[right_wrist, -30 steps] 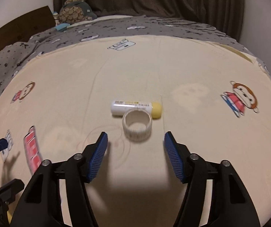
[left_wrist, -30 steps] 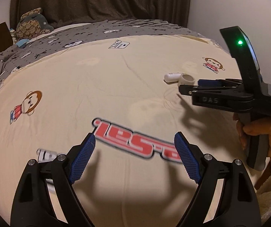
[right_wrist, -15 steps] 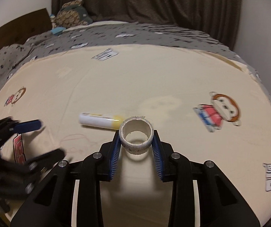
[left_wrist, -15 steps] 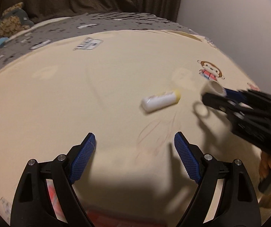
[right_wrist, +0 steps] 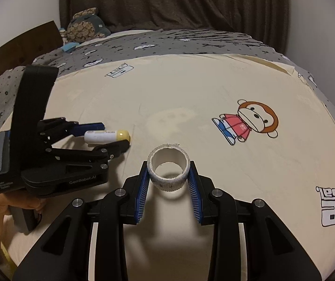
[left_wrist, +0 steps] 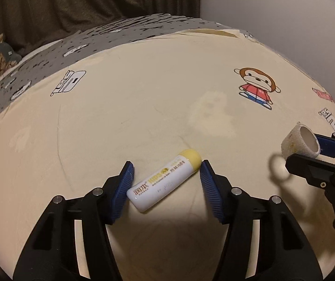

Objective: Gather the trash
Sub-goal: 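Grasp the white tape roll with the right tool while the left tool grasps the white-yellow tube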

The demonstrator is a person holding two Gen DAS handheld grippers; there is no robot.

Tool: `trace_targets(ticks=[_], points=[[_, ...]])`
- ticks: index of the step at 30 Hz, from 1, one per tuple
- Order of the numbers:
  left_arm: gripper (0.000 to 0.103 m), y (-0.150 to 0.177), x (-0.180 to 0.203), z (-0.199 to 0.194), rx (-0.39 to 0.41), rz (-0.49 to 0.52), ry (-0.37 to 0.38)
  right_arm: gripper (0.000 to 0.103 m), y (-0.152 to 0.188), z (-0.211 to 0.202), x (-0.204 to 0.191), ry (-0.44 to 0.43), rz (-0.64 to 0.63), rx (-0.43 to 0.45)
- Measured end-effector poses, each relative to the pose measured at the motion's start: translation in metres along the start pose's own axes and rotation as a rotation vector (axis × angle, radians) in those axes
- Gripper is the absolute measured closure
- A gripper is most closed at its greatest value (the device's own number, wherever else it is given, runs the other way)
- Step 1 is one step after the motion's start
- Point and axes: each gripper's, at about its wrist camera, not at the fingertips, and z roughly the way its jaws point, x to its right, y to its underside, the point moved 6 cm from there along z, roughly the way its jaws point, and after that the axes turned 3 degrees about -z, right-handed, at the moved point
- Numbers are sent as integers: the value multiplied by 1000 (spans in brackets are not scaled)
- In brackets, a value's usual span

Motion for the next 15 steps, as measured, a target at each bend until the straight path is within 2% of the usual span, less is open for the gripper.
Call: trace_targets(ticks=[3, 4, 5, 12, 15], points=[[51, 9, 4, -8, 3, 5, 5, 69, 6, -4, -1, -5, 2, -5], [78, 14, 5, -13, 1, 1, 9, 69, 8, -6, -2, -8, 2, -6], [85, 16, 4, -16, 0, -9, 11, 69, 11, -8, -4, -13, 1, -7], [85, 54, 1, -52, -15, -32, -2, 69, 26, -38, -26, -49, -11, 12], [85, 83, 1, -74, -26, -53, -2, 69, 40, -51, -39, -80, -8, 12]])
